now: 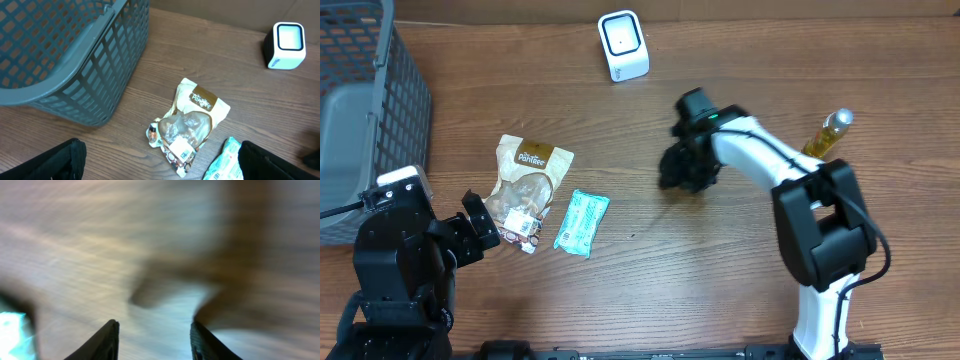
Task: Scan the item barcode
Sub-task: 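Open the right gripper and swing it over the large wipe pack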
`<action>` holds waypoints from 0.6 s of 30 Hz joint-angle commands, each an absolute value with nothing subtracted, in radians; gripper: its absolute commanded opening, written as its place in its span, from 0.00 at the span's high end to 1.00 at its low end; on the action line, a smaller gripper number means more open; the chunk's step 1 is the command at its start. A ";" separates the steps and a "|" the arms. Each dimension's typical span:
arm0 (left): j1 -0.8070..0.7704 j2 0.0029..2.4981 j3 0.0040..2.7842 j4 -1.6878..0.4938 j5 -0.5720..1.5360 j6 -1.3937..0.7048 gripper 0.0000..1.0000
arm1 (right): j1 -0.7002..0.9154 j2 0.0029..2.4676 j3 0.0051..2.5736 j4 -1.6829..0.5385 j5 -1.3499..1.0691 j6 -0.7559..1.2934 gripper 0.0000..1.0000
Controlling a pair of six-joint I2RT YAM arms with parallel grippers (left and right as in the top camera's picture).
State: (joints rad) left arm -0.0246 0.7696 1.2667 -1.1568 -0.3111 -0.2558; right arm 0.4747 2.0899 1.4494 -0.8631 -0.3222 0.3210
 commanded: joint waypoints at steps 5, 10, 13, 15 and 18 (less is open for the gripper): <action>-0.019 0.766 1.272 -1.156 -0.322 -0.258 0.01 | 0.614 2.086 1.439 -0.785 -0.369 0.425 0.46; -0.019 0.766 1.272 -1.156 -0.322 -0.258 0.00 | 0.648 2.086 1.439 -0.739 -0.369 0.435 0.37; -0.019 0.766 1.272 -1.156 -0.322 -0.258 0.01 | 0.658 2.086 1.439 -0.721 -0.370 0.435 0.35; -0.019 0.766 1.272 -1.156 -0.322 -0.258 0.01 | 0.668 2.086 1.439 -0.699 -0.369 0.435 0.31; -0.019 0.766 1.272 -1.156 -0.322 -0.258 0.00 | 0.684 2.087 1.439 -0.667 -0.369 0.435 0.30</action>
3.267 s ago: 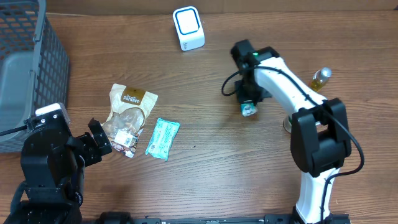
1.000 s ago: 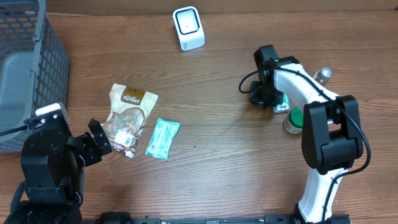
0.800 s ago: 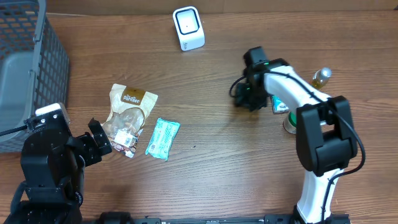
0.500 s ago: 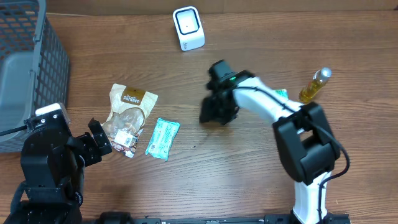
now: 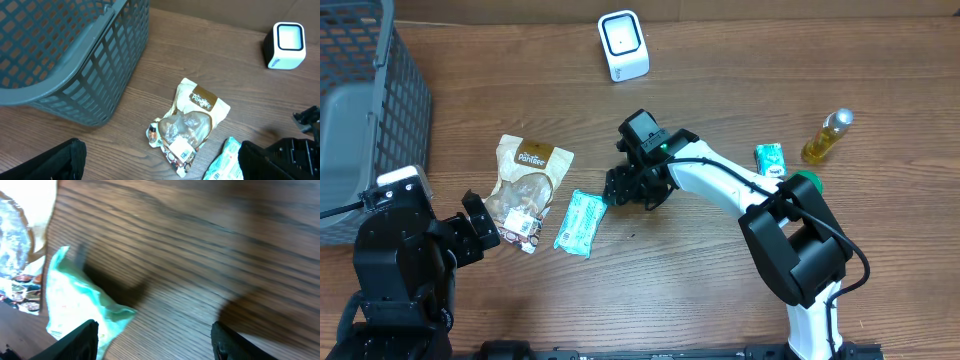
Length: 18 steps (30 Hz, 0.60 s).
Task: Scan the item barcode
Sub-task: 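Open the right gripper and swing it over the large wipe pack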
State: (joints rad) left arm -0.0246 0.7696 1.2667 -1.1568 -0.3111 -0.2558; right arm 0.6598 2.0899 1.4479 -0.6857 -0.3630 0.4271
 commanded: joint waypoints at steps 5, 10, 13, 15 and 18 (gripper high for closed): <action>-0.019 0.766 1.272 -1.156 -0.322 -0.258 0.01 | 0.717 2.087 1.419 -0.601 -0.368 0.443 0.28; -0.019 0.766 1.272 -1.156 -0.322 -0.258 0.00 | 0.741 2.087 1.399 -0.578 -0.355 0.442 0.28; -0.019 0.766 1.272 -1.156 -0.322 -0.258 0.01 | 0.752 2.087 1.393 -0.572 -0.314 0.442 0.28; -0.019 0.766 1.272 -1.156 -0.322 -0.258 0.01 | 0.757 2.087 1.393 -0.572 -0.286 0.442 0.28; -0.019 0.766 1.272 -1.156 -0.322 -0.258 0.00 | 0.758 2.087 1.393 -0.573 -0.270 0.442 0.37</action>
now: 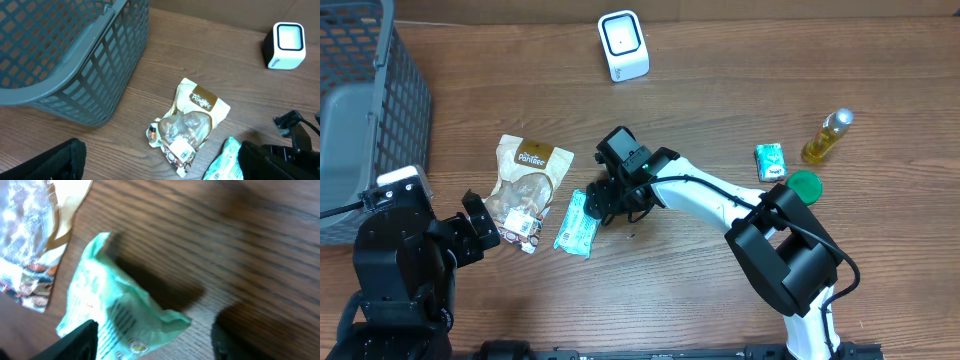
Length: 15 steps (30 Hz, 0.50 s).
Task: Scan the item barcode
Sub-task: 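Open the right gripper and swing it over the large wipe pack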
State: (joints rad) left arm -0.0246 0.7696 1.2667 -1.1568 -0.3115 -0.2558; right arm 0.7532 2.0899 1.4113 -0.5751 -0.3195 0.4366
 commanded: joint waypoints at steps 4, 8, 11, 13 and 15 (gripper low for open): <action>-0.019 0.766 1.272 -1.156 -0.322 -0.258 0.00 | 0.758 2.087 1.393 -0.573 -0.270 0.442 0.49; -0.019 0.766 1.272 -1.156 -0.322 -0.258 0.00 | 0.758 2.087 1.393 -0.573 -0.270 0.442 0.59; -0.019 0.766 1.272 -1.156 -0.322 -0.258 0.00 | 0.759 2.087 1.393 -0.575 -0.271 0.442 0.69; -0.019 0.766 1.272 -1.156 -0.322 -0.258 0.01 | 0.759 2.087 1.393 -0.578 -0.271 0.442 0.75; -0.019 0.766 1.272 -1.156 -0.322 -0.258 0.01 | 0.759 2.087 1.393 -0.581 -0.271 0.442 0.78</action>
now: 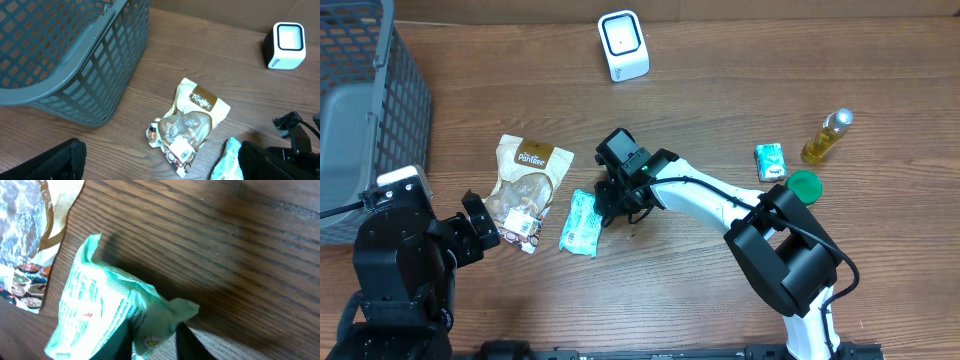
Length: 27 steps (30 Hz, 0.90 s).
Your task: Scan the item barcode
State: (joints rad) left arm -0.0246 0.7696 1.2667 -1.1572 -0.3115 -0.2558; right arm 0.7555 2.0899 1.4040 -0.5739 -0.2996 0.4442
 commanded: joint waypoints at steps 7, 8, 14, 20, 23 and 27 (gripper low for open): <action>-0.019 0.766 1.272 -1.156 -0.322 -0.258 0.00 | 0.758 2.087 1.393 -0.581 -0.269 0.442 0.92; -0.019 0.766 1.272 -1.156 -0.322 -0.258 0.00 | 0.758 2.087 1.393 -0.581 -0.266 0.442 0.93; -0.019 0.766 1.272 -1.156 -0.322 -0.258 0.00 | 0.758 2.087 1.393 -0.588 -0.258 0.442 0.96; -0.019 0.766 1.272 -1.156 -0.322 -0.258 0.00 | 0.759 2.087 1.393 -0.589 -0.260 0.443 0.63; -0.019 0.766 1.272 -1.156 -0.322 -0.258 0.00 | 0.759 2.087 1.391 -0.589 -0.263 0.493 0.64; -0.019 0.766 1.272 -1.156 -0.322 -0.258 0.01 | 0.767 2.087 1.373 -0.576 -0.263 0.535 0.64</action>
State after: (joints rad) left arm -0.0246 0.7696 1.2663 -1.1568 -0.3115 -0.2558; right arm 0.7555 2.0899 1.3987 -0.5858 -0.2813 0.4904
